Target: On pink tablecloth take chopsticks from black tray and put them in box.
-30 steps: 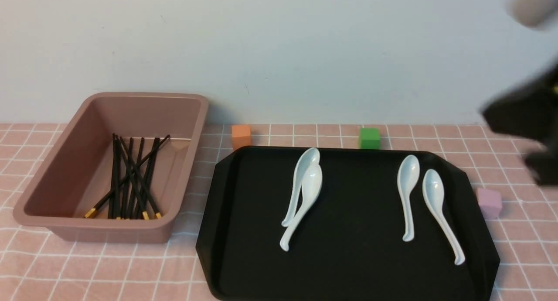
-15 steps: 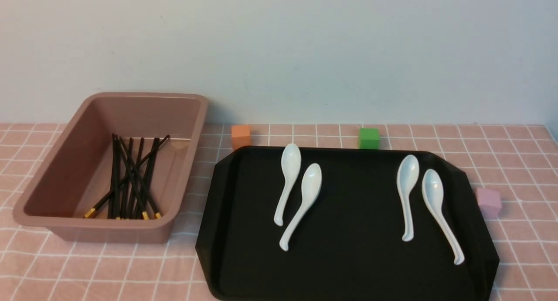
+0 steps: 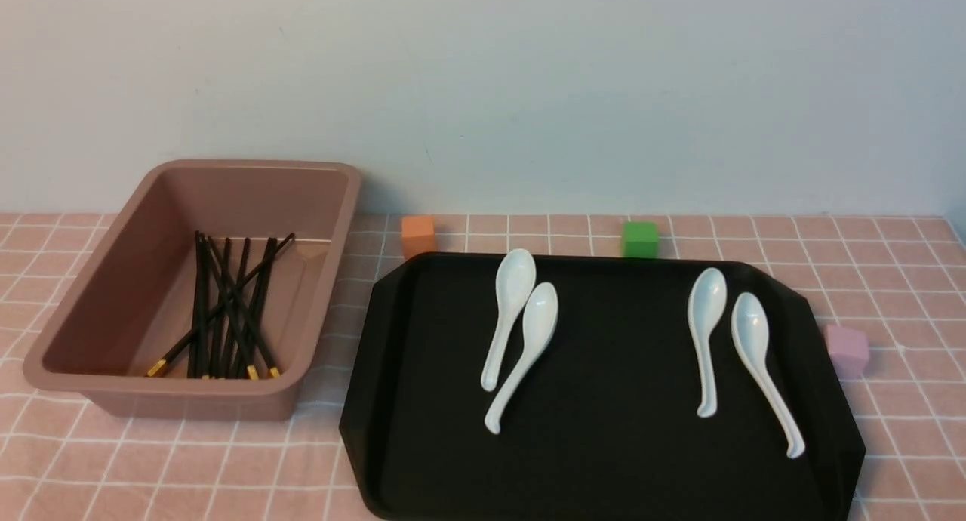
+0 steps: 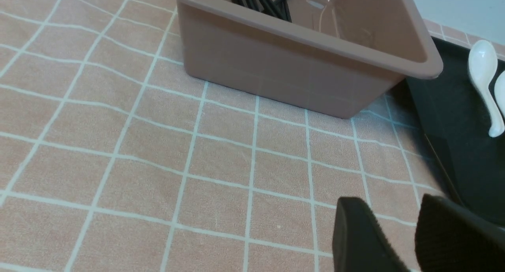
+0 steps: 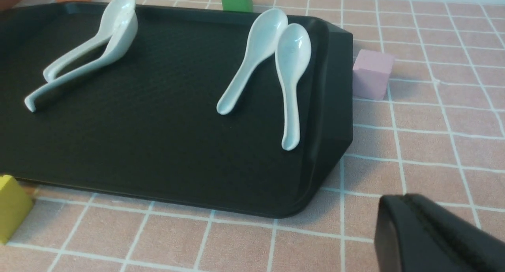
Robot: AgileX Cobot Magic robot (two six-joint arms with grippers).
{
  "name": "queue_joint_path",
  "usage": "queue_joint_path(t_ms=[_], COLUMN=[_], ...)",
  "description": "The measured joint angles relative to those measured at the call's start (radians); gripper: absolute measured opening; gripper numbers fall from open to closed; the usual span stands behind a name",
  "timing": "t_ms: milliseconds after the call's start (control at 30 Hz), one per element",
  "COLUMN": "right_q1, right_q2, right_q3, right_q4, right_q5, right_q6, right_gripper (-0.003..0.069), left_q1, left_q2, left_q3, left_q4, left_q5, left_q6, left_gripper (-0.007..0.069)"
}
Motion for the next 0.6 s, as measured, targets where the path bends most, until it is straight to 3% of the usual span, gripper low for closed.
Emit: queue_joint_path(t_ms=[600], right_q1=[0.0], right_q2=[0.0], right_q3=[0.0], right_q4=[0.004], right_q5=[0.0], right_q6=[0.0], right_gripper=[0.0017], left_q1=[0.0], left_q2=[0.0], left_q3=[0.0], left_q4=[0.0], left_q5=[0.0], left_q6=[0.0], left_gripper=[0.0239])
